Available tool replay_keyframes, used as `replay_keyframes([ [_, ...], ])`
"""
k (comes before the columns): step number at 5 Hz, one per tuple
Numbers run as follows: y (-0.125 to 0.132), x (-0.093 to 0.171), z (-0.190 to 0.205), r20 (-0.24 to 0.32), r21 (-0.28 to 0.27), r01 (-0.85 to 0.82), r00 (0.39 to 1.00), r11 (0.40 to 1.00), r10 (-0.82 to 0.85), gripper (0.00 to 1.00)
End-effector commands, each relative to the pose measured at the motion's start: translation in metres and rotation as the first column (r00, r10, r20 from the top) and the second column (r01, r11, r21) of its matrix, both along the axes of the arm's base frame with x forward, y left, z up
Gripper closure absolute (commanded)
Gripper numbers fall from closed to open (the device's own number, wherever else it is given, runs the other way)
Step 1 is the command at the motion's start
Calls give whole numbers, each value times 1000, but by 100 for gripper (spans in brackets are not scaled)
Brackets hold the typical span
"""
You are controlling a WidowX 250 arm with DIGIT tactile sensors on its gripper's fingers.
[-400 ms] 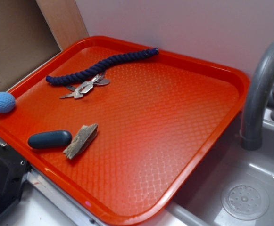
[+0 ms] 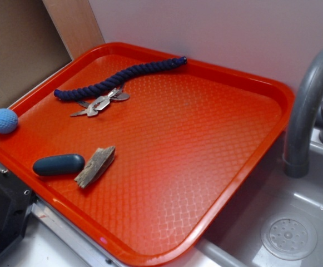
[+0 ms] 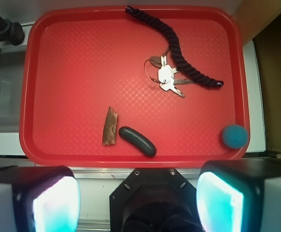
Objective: Grab the blue ball.
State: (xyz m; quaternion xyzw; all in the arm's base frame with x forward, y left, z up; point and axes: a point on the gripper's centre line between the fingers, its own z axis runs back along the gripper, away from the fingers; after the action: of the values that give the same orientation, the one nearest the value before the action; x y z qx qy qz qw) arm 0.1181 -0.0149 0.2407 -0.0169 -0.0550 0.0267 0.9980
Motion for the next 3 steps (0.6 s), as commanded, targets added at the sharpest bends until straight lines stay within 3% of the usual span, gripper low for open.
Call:
replay_keyframes([
  [1,72,27,-64,-29,-7,-466,885,885,465,0],
  [3,131,13,-107,71,121,-770,636,626,769,0],
])
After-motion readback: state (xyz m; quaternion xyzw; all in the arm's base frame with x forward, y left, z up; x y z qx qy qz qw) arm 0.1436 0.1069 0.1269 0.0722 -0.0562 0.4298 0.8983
